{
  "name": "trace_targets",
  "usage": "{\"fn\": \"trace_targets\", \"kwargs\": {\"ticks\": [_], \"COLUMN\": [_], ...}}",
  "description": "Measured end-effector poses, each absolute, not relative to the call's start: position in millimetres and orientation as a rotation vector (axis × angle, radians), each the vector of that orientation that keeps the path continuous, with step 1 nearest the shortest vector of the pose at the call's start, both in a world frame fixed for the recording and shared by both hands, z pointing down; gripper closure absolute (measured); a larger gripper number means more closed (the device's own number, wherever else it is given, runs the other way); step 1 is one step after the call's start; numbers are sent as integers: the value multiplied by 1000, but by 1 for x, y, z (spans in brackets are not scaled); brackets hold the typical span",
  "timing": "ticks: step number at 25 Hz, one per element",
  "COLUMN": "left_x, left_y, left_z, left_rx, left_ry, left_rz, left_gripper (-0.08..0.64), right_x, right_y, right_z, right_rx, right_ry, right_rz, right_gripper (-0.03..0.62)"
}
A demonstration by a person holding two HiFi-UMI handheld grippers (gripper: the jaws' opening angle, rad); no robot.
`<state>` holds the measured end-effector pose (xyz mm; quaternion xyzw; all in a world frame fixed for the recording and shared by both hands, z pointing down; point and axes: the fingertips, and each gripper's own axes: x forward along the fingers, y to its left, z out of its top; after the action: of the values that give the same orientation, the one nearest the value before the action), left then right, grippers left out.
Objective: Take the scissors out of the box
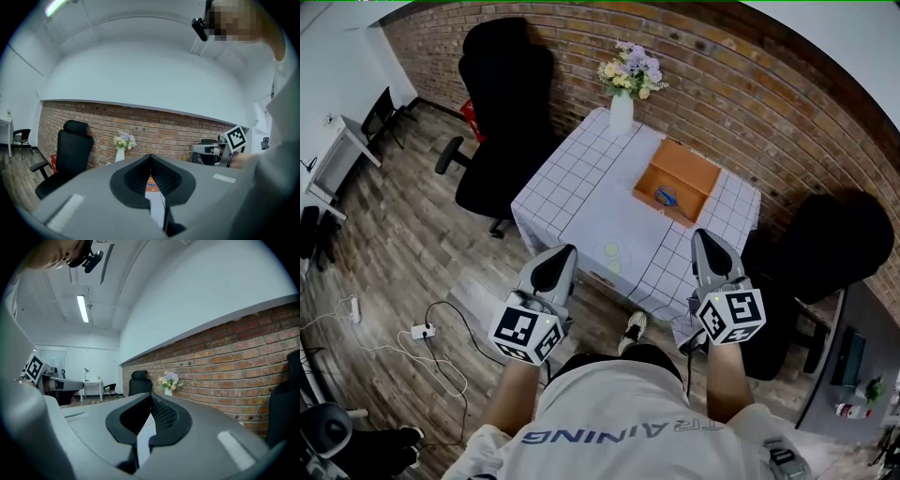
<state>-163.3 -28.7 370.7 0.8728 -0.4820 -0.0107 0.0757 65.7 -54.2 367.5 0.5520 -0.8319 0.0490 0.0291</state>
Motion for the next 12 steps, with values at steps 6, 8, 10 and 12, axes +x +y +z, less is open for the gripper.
{"fn": "trace_targets", "kwargs": {"ticks": [6, 8, 10, 12], "left_x": [-129, -116, -102, -88], "left_y": [-85, -101, -116, -130], "left_z": [374, 377, 379, 380], "left_rx": [2608, 2606, 2605, 2608], "left_ry": [-1448, -1442, -1436, -1425], "left_rz": [-9, -1, 11, 24], "left_gripper": [560, 560, 560, 560], "right_x": [105, 119, 133, 146], "right_y": [-109, -125, -139, -151], "right_z": [376, 381, 384, 388], "right_rx": [1711, 1716, 1721, 1727], "right_ry": [-2552, -2545, -2539, -2532], "right_rz": [194, 205, 221, 243], "right_gripper": [577, 577, 577, 577]}}
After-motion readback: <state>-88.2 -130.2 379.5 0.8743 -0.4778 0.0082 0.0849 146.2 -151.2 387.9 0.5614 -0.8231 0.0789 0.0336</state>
